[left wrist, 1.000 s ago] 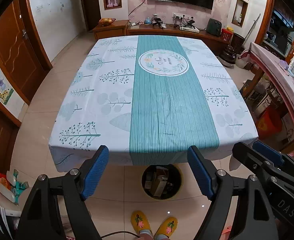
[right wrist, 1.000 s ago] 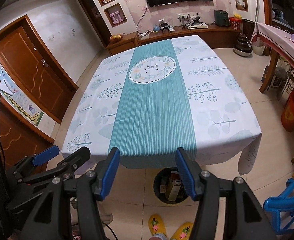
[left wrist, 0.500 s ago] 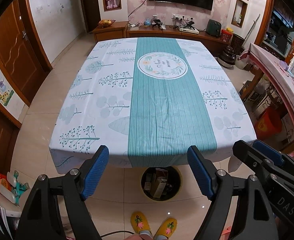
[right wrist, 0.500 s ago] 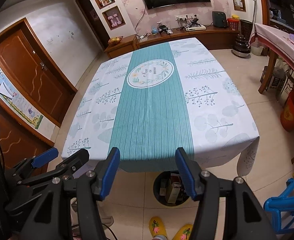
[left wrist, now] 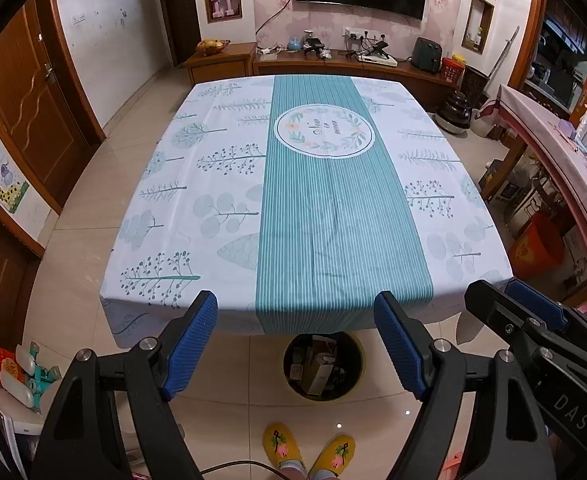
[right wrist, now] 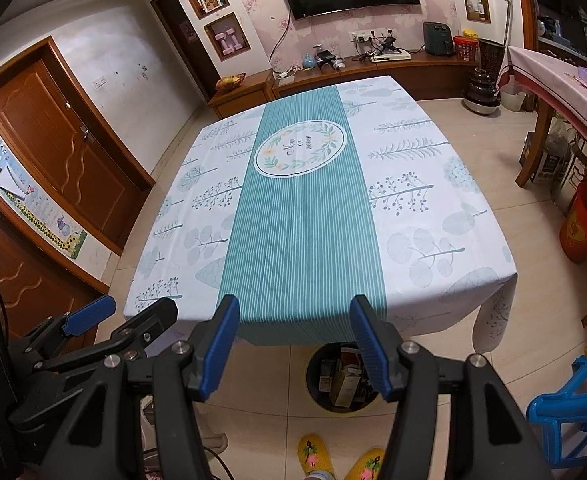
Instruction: Collect trash
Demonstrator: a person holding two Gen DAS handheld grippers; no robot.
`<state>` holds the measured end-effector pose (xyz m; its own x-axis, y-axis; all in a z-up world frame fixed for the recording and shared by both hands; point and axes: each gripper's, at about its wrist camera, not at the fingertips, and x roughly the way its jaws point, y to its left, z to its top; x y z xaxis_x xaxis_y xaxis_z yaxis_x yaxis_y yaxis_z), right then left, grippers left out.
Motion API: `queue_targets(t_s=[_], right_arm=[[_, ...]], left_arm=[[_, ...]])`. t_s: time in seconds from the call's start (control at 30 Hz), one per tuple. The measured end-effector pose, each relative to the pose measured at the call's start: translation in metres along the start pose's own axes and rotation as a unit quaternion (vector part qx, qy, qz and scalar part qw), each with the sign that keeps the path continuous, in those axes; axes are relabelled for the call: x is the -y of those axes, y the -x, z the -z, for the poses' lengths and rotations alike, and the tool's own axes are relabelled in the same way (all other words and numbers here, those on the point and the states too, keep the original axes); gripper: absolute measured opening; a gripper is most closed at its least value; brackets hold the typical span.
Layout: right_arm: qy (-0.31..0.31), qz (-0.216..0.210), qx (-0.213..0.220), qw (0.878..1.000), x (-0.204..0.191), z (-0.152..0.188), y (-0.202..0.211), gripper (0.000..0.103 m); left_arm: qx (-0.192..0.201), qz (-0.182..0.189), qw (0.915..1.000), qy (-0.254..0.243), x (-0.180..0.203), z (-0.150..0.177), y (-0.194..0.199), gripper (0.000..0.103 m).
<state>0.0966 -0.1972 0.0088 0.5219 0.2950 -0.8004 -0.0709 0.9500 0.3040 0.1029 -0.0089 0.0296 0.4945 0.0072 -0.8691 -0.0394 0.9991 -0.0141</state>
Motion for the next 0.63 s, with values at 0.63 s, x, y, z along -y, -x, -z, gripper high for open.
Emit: queue_targets(t_s=[0.63], right_arm=[[-0.005,0.002,-0.002,1.000,0.0006,0.0014,0.0011,0.058]], left_arm=[[-0.006,0.001,0.9999,-0.008,-0.0079,0.0033,0.0039,0.079]])
